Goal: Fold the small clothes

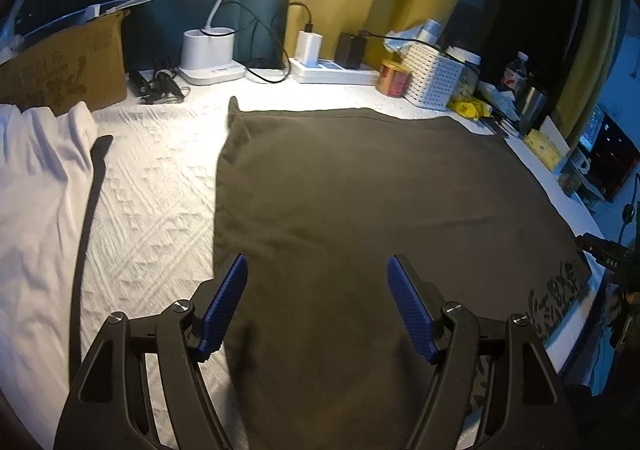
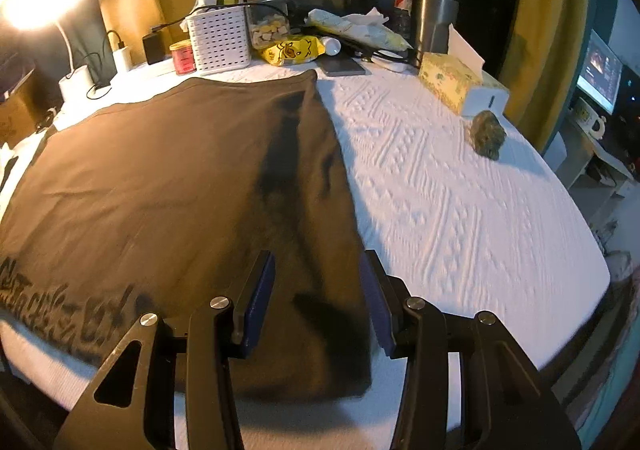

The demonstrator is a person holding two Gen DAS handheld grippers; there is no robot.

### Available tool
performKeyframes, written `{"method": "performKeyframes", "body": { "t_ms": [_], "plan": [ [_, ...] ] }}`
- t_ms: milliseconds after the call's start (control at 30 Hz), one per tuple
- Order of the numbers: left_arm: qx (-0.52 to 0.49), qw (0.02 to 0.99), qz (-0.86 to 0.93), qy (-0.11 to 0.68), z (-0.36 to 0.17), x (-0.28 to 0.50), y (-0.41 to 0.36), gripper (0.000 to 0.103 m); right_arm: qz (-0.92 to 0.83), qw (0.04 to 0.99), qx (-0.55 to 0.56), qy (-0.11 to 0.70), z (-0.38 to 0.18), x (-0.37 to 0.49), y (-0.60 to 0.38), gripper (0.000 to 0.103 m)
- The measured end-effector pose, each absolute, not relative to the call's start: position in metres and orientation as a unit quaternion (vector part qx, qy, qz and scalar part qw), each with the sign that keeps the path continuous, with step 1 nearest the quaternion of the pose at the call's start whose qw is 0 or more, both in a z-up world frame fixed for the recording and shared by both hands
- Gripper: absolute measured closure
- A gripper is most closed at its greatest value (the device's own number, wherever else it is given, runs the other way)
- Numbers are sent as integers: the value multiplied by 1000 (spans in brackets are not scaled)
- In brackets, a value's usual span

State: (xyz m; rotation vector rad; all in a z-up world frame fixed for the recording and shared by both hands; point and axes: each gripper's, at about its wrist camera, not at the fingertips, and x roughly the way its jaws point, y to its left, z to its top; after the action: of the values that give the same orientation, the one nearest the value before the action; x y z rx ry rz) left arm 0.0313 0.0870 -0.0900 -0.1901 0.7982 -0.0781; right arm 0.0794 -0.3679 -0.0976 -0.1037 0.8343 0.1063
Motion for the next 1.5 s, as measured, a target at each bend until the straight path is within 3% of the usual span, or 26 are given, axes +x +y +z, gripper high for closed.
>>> {"method": "performKeyframes", "body": {
  "t_ms": [33,100,233,300,800,833,933,1500],
  "plan": [
    [-87,917,-40,387,-90,29,85,30,50,912,-48,405,-97,75,-368,41],
    [-78,918,-43,386,-89,25,81,30,47,912,-43,406,-97,68,-368,36],
    [-73,922,-49,376,-86,15,77,28,49,910,-33,411,-97,49,-366,35],
    [-74,927,-40,366,-84,9,79,18,47,907,-38,416,-99,41,-364,34],
    [-107,929,-39,351,-85,-2,89,17,70,887,14,456,-116,14,-354,33],
    [-104,929,-41,352,-85,-1,88,17,71,887,21,456,-117,14,-354,29],
    [-103,929,-41,354,-85,0,88,17,76,889,42,449,-117,17,-352,23],
    [-87,920,-36,381,-80,38,93,17,77,900,118,412,-118,76,-348,22]
  ]
}}
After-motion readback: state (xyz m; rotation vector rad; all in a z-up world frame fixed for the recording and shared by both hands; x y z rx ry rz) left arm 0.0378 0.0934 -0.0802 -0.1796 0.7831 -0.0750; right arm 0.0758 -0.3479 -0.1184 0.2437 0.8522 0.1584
